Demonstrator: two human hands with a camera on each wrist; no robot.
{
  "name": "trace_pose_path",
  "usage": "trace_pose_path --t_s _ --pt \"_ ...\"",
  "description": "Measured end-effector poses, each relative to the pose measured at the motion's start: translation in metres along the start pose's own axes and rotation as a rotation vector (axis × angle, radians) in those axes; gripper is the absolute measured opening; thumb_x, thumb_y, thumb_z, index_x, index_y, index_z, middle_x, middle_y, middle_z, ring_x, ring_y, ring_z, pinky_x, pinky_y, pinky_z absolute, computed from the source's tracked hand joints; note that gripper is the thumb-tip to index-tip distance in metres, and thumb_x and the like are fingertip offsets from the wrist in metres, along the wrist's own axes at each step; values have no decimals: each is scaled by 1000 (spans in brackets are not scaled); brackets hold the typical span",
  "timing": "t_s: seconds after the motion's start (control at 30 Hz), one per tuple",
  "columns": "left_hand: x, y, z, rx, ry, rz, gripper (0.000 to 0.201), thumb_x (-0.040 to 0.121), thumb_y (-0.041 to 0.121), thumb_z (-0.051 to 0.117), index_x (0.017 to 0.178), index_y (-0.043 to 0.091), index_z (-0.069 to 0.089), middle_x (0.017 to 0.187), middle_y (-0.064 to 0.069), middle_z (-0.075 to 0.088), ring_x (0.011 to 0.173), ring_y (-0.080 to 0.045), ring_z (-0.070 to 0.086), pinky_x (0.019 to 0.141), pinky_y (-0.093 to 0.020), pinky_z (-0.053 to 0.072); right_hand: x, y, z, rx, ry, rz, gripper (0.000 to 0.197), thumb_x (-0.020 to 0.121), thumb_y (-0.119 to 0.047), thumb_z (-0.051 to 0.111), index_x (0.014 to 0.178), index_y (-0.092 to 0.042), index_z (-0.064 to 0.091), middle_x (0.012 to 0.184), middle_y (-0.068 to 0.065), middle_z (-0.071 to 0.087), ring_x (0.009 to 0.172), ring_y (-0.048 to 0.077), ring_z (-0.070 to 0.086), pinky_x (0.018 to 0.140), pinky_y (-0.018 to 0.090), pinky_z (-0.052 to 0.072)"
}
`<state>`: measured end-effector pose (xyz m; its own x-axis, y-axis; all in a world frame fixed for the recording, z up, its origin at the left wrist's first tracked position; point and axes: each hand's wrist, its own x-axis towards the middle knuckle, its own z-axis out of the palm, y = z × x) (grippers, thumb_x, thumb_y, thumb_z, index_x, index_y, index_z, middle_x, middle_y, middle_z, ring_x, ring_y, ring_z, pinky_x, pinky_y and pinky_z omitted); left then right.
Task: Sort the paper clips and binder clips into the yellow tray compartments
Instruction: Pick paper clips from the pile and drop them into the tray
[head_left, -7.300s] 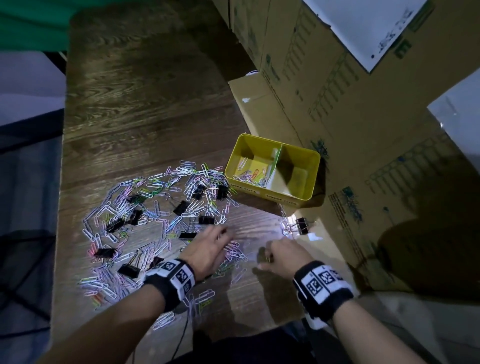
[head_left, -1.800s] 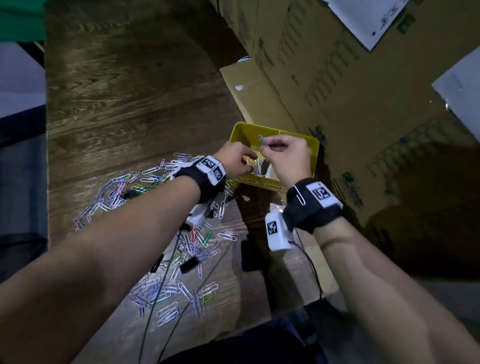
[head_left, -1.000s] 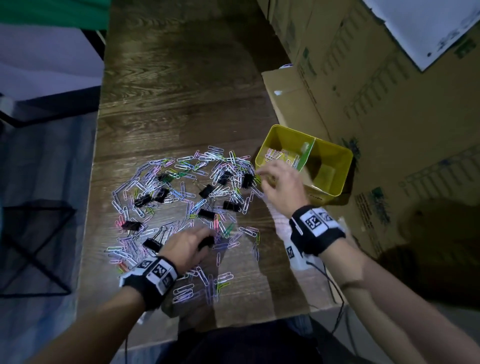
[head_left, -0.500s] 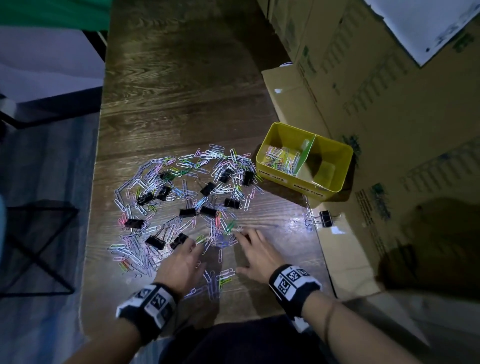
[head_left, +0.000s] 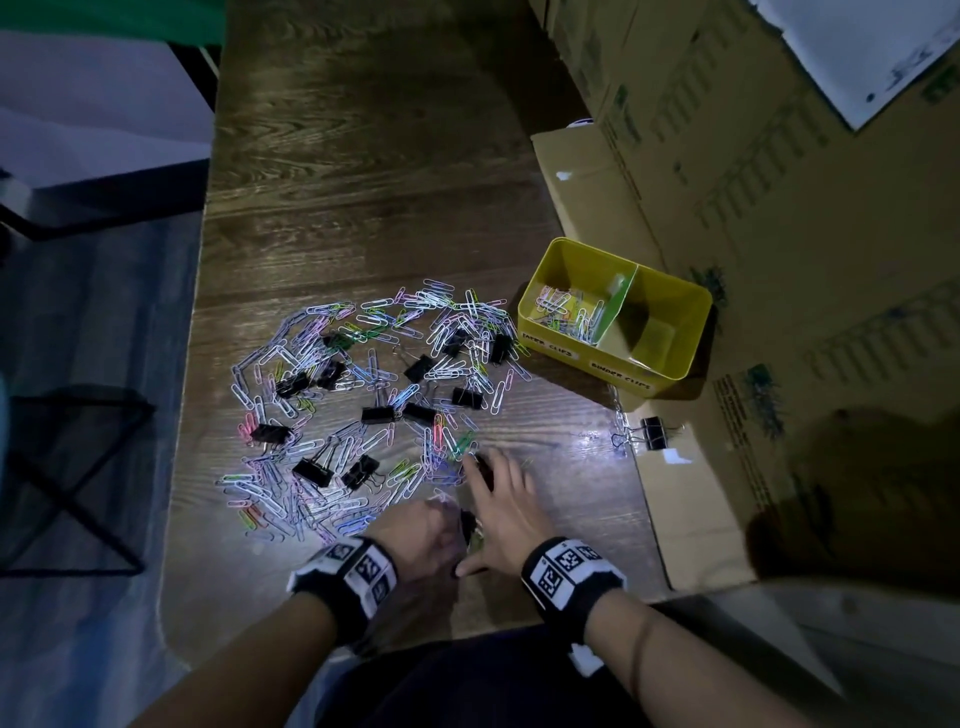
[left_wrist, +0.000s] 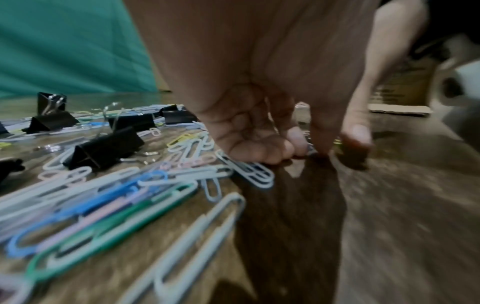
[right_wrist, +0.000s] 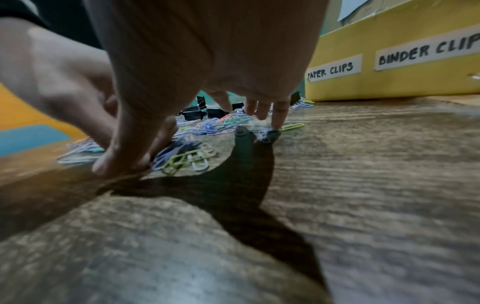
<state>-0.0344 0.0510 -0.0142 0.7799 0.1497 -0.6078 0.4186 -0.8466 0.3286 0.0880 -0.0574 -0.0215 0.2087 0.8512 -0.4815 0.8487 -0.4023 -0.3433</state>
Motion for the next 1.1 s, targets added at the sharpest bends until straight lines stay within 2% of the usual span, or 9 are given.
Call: trace_pose_path --t_s 0.13,0.23,0.3,0.47,0.63,0.77,0.9,0.97,1.1 --pt "1 -16 -17 -54 153 -79 21 79 45 58 84 26 52 99 2 57 89 -22 60 69 -34 50 1 4 0 -6 3 110 132 59 -64 75 149 -15 -8 156 17 -7 144 35 -9 114 56 1" --pt "-8 -22 -15 -58 181 -152 73 68 50 73 130 29 39 131 -5 39 113 -23 49 80 -34 52 2 3 1 4 39 130 129 59 -63 76 150 -14 -2 155 15 6 142 34 6 114 52 13" --pt "-6 -18 -12 -11 147 -164 91 67 53 72 141 36 20 145 -10 25 129 -28 35 95 -40 48 3 2 0 44 61 87 120 63 -57 77 150 -14 6 151 11 17 138 30 16 112 45 22" --pt "18 0 -6 16 243 -166 67 77 46 66 136 25 40 142 -11 34 124 -33 37 103 -44 38 12 2 -13 251 87 70 79 81 -23 71 146 -12 26 142 9 33 133 26 29 109 36 31" --pt "25 4 -2 -153 353 -70 36 68 9 74 103 5 66 107 -19 61 96 -41 60 85 -46 51 17 1 -26 304 90 55 53 81 6 54 132 -10 50 128 13 51 119 31 48 100 36 40" --pt "21 3 -7 -238 427 -12 31 65 -5 70 94 7 69 89 -13 70 79 -29 68 70 -31 54 17 3 -29 350 103 75 54 83 5 47 132 -16 51 123 17 56 111 35 55 94 40 46" --pt "20 -8 -13 -337 438 -33 36 73 -3 61 104 13 69 104 -7 70 98 -22 63 90 -28 47 17 2 -29 395 152 118 51 84 6 48 127 -20 57 114 16 62 100 33 61 87 38 51" --pt "19 -15 -14 -406 439 -68 32 75 2 64 102 17 70 104 0 69 97 -16 62 91 -28 47 18 1 -28 404 146 163 53 85 7 52 129 -23 56 107 15 65 91 30 64 81 35 53" --pt "14 -19 -20 -645 429 -153 28 74 -1 71 93 19 72 87 10 67 67 7 57 68 -15 47 24 -4 -28 344 108 202 45 86 3 55 127 -15 53 107 18 65 95 33 63 82 41 54"
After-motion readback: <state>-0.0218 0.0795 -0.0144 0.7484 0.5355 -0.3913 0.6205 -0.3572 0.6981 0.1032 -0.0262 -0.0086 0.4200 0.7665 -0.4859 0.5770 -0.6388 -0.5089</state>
